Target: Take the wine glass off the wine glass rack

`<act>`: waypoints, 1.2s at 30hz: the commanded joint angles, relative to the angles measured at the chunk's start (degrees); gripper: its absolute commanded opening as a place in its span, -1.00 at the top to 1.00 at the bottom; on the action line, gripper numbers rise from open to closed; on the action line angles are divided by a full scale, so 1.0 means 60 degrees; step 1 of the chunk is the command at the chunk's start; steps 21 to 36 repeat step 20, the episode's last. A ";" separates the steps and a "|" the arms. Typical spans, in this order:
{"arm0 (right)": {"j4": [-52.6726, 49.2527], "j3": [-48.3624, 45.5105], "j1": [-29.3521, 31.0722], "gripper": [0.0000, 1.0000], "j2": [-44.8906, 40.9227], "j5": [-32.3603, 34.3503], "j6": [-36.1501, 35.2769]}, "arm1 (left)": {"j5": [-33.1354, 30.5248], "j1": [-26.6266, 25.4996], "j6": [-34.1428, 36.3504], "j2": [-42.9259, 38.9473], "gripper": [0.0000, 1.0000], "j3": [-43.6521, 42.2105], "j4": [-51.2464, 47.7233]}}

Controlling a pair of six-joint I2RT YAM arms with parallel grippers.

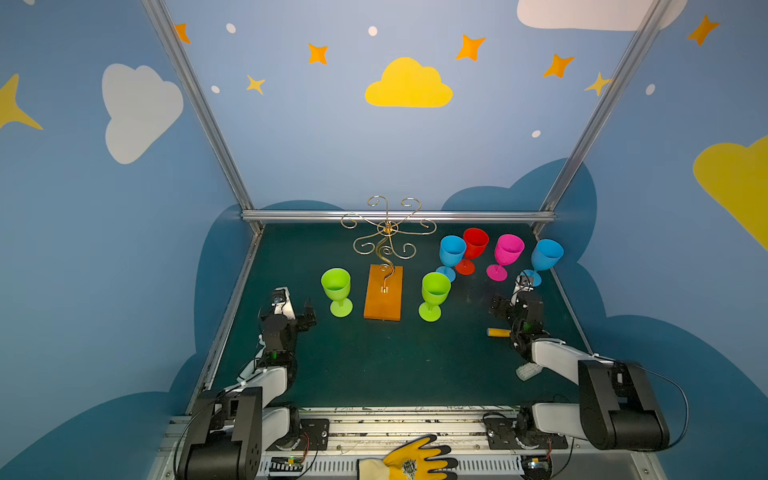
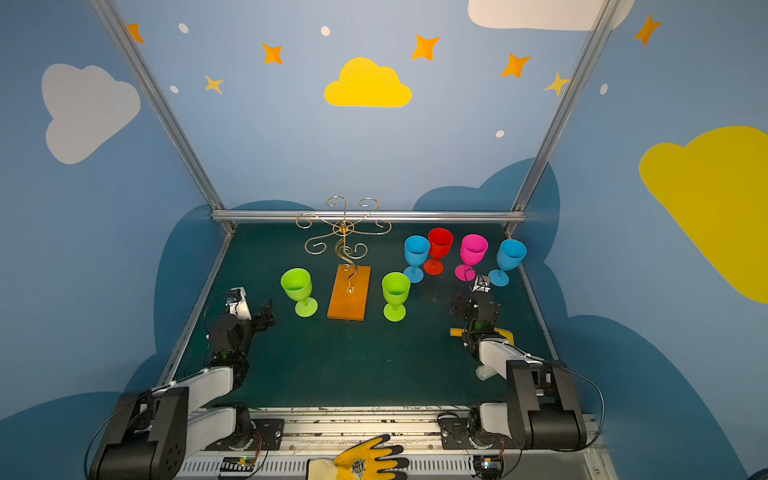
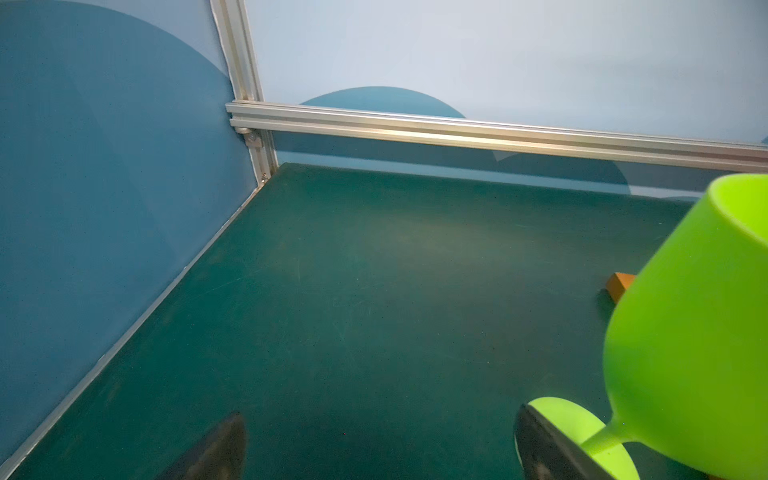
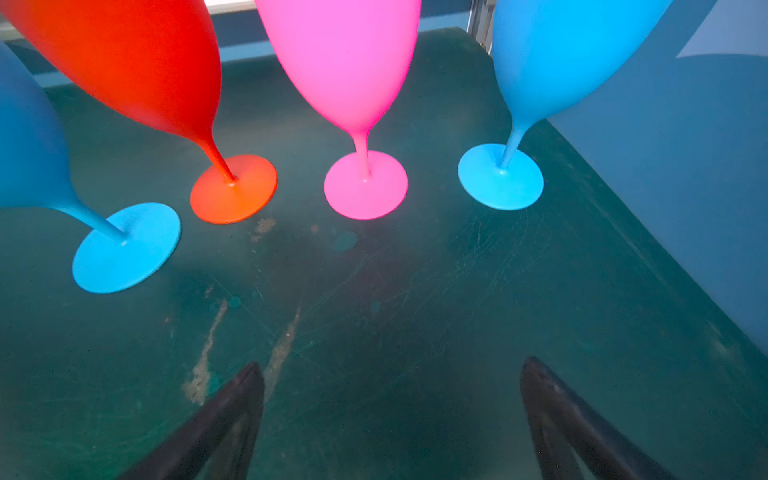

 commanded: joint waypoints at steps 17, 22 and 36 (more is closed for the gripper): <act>0.0518 0.0205 0.0234 -0.89 0.0412 -0.0880 -0.0685 | 0.0275 -0.0484 0.0403 0.3135 -0.99 0.0532 0.2705; 0.0050 0.0703 0.0248 -0.90 0.0869 -0.0188 -0.0460 | 0.0019 -0.0470 0.0268 0.3072 -0.99 0.0630 0.2412; 0.0050 0.0703 0.0248 -0.90 0.0869 -0.0188 -0.0460 | 0.0019 -0.0470 0.0268 0.3072 -0.99 0.0630 0.2412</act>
